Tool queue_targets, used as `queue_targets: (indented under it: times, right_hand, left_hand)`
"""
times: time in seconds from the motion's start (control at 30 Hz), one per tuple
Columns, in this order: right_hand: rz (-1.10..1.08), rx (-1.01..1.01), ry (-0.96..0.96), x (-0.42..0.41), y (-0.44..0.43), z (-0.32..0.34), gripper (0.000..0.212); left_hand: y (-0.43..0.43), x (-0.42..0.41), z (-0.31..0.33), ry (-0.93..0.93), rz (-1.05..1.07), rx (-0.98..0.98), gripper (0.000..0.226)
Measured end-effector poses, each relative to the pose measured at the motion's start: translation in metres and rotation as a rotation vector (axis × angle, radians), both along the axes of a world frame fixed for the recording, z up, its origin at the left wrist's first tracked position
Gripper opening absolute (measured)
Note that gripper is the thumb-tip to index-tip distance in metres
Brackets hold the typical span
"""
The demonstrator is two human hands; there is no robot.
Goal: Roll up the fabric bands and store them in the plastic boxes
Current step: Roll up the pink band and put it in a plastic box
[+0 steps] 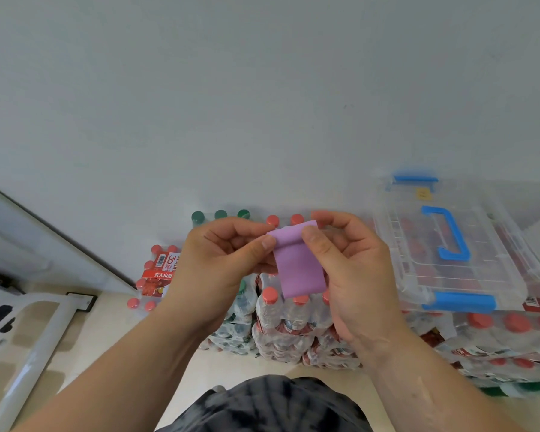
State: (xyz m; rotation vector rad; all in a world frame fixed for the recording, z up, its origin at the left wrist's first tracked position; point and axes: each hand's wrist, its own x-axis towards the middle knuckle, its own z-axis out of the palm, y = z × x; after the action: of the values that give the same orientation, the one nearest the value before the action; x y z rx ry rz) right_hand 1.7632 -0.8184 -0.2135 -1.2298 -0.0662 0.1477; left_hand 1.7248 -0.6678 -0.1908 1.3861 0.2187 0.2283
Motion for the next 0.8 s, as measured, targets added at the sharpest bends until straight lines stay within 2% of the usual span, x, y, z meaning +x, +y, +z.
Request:
queue_targets:
  times: [0.1,0.3,0.4,0.53,0.7,0.8]
  right_hand:
    - [-0.009,-0.064,-0.013,-0.001,0.001,-0.004,0.019]
    - [-0.030,-0.077,-0.021,-0.001,0.004,-0.008,0.013]
    - [-0.049,-0.100,-0.001,0.001,0.005,-0.009,0.015]
    - [-0.011,-0.082,0.035,0.005,0.003,-0.007,0.029]
    - [-0.007,-0.116,0.025,0.011,-0.001,-0.007,0.014]
    - [0.005,-0.099,0.055,0.012,-0.001,-0.006,0.018]
  left_hand:
    - [-0.002,0.001,-0.001,0.019,0.048,0.031,0.010]
    - [-0.009,-0.002,-0.007,0.025,0.115,0.232,0.020]
    - [-0.012,0.000,-0.008,0.029,0.159,0.165,0.022]
    - [-0.009,0.005,-0.009,0.041,0.139,0.146,0.020]
    - [-0.006,0.006,-0.009,0.029,0.129,0.201,0.013]
    - [-0.004,0.008,-0.012,0.024,0.136,0.269,0.017]
